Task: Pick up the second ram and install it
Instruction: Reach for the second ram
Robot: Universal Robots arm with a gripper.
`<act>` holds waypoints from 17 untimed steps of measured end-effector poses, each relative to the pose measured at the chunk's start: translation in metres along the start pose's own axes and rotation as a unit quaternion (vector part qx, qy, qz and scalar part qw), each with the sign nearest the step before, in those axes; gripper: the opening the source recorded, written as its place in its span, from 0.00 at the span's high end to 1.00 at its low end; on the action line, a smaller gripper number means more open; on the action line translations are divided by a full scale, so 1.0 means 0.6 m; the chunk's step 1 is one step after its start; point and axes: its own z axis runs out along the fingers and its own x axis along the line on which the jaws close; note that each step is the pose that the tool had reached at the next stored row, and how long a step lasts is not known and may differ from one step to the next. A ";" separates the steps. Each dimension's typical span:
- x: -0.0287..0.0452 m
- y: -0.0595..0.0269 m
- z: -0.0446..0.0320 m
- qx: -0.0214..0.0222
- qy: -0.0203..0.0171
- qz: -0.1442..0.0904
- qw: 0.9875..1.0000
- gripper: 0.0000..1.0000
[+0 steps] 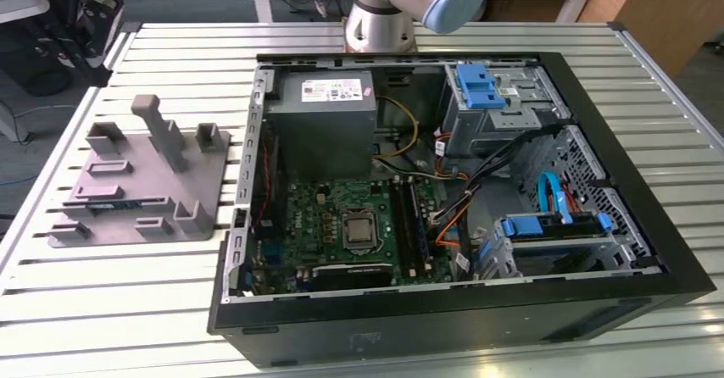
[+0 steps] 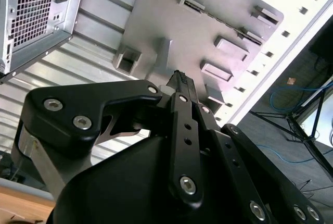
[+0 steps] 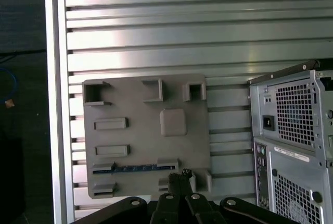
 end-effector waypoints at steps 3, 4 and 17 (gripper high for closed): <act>0.000 0.000 0.000 0.000 0.000 0.000 1.000 0.90; 0.000 0.000 0.000 0.000 0.000 0.000 1.000 0.90; 0.014 -0.006 0.014 0.000 0.000 0.000 1.000 0.90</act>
